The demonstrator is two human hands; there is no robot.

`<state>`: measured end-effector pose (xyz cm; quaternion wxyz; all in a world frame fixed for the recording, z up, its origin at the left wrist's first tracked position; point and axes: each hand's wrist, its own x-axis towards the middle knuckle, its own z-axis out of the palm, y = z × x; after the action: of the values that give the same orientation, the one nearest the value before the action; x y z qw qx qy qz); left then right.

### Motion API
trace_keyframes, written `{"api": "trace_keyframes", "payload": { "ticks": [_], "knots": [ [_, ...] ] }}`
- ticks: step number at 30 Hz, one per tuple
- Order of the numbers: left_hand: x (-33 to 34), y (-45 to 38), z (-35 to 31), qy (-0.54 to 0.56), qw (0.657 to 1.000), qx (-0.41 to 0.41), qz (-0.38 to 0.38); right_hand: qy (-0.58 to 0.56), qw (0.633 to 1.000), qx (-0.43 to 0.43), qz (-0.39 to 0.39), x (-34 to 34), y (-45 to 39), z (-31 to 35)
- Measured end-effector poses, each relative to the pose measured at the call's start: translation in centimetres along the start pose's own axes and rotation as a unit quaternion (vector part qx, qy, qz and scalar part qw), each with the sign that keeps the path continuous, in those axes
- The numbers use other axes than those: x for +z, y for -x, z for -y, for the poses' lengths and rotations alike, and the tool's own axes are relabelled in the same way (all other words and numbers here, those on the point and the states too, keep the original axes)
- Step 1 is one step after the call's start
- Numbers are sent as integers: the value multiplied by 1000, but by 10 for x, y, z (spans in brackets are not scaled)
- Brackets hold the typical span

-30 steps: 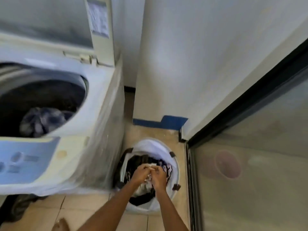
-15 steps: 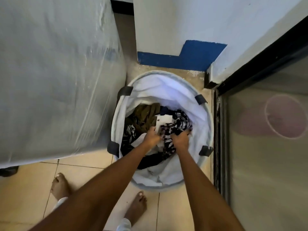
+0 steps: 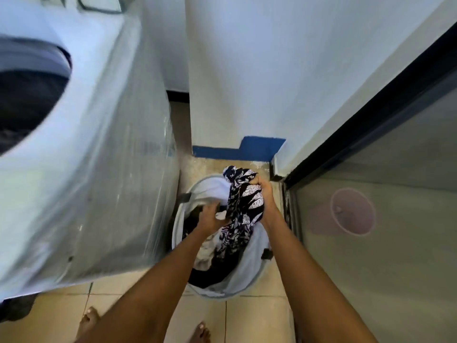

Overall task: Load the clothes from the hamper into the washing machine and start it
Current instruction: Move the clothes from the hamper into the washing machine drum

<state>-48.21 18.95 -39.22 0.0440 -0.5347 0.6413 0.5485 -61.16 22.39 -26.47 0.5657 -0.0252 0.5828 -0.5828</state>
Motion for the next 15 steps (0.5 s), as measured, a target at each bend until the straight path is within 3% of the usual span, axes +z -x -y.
{"api": "trace_keyframes", "payload": {
  "ticks": [4, 6, 7, 8, 10, 12, 15],
  "knots": [
    [-44, 73, -102, 183, 981, 55, 34, -1, 997, -70, 17, 36, 60, 90],
    [-72, 104, -149, 235, 970, 63, -11, 58, 992, -98, 46, 46, 98, 133],
    [-88, 122, -173, 252, 963, 84, -46, 142, 981, -123, 56, 51, 119, 152],
    [-104, 139, -200, 260, 957, 110, -73, 243, 955, -160, 62, 57, 137, 169],
    [-136, 169, -252, 260, 947, 151, -110, 452, 865, -208, 66, 66, 169, 194],
    [-168, 200, -296, 239, 947, 180, -118, 547, 806, -216, 69, 77, 202, 211],
    [-213, 251, -343, 277, 933, 208, -100, 545, 804, -206, 116, 90, 240, 221]
  ]
}}
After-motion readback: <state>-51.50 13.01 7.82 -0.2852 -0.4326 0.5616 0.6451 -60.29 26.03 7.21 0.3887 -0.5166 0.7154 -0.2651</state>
